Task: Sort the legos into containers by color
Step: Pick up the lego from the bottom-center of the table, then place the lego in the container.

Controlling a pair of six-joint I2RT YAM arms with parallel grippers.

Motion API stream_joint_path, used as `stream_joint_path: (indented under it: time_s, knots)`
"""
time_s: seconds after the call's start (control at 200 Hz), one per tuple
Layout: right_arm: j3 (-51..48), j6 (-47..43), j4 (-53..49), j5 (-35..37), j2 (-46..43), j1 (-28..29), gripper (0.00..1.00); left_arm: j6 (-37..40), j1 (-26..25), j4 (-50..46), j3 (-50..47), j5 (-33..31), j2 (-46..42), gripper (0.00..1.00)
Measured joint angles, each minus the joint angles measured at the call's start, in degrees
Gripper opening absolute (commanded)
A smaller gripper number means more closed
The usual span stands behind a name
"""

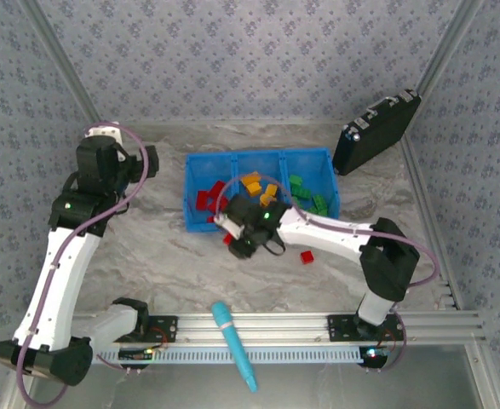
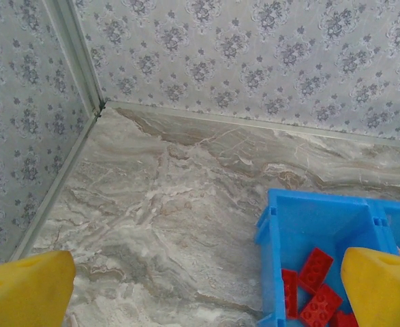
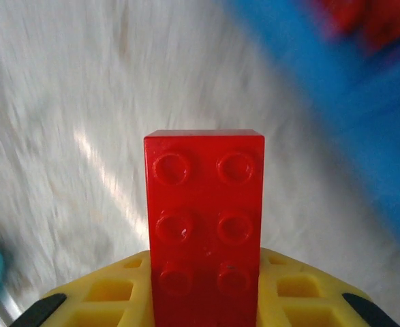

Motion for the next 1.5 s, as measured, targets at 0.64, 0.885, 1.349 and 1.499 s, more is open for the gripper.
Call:
stream_joint_path:
  time_s: [0.64,0.885,1.349,1.499]
  knots:
    - [37.29,-11.19,3.21,3.06,31.93,-8.33,0.59,11.65,3.58,-4.35,-4.76,28.09,-4.96,1.0]
    - [38.14,-11.74,0.9,3.02,29.42,-8.85,0.68,15.43,3.34,-4.98,-5.75,35.69,-11.17,1.0]
    - [-3.06,13.0,-8.87,15.13,-20.26,-9.09,0.75,23.76,-7.06,-6.51,-5.77,44.0,-7.76,1.0]
    - [-20.87,27.15,-13.29,16.59,-31.56,-10.03,0.8,24.96,-9.16,-8.02,-5.33,45.9,-6.54,1.0]
